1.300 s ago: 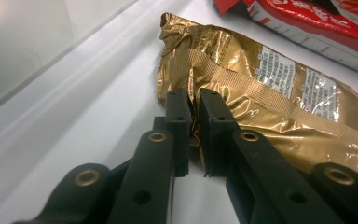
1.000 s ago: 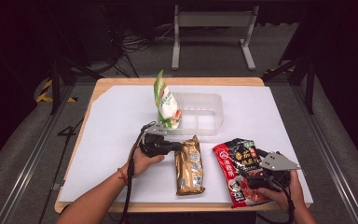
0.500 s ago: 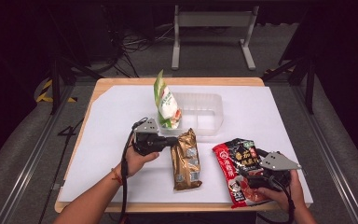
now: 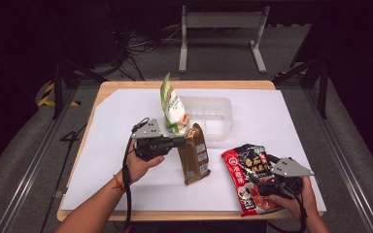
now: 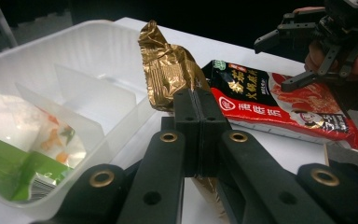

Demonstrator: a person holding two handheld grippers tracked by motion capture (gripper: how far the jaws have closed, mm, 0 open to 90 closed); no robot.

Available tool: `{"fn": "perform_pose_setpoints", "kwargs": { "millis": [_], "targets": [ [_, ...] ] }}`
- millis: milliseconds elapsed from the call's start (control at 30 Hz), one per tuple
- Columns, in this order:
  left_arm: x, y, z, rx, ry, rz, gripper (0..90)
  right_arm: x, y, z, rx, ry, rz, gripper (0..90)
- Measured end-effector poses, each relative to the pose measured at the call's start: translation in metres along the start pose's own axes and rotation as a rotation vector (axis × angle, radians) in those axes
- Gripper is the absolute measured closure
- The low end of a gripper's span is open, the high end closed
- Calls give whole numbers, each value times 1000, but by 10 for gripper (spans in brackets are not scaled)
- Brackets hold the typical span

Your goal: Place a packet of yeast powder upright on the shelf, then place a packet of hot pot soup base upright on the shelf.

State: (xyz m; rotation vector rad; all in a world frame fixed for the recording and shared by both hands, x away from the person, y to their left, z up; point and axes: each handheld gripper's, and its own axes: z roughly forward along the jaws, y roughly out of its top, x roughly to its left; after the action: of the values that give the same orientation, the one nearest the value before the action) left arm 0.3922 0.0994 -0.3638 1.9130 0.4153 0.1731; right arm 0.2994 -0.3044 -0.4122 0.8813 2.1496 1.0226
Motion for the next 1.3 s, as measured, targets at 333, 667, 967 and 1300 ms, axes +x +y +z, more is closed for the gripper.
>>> {"fn": "perform_pose_setpoints", "kwargs": {
  "millis": [333,667,967,1300],
  "targets": [
    [2,8,-4,-27,9,13,897,-3,0,0,-15,-10,20,130],
    [3,14,-10,-65,37,8,897,-4,2,-4,-60,-27,31,137],
    [5,23,-11,-76,67,21,897,-4,2,-3,-68,-28,29,140],
    [9,42,-6,-128,93,25,897,-4,2,-3,-74,-24,36,137]
  ]
}}
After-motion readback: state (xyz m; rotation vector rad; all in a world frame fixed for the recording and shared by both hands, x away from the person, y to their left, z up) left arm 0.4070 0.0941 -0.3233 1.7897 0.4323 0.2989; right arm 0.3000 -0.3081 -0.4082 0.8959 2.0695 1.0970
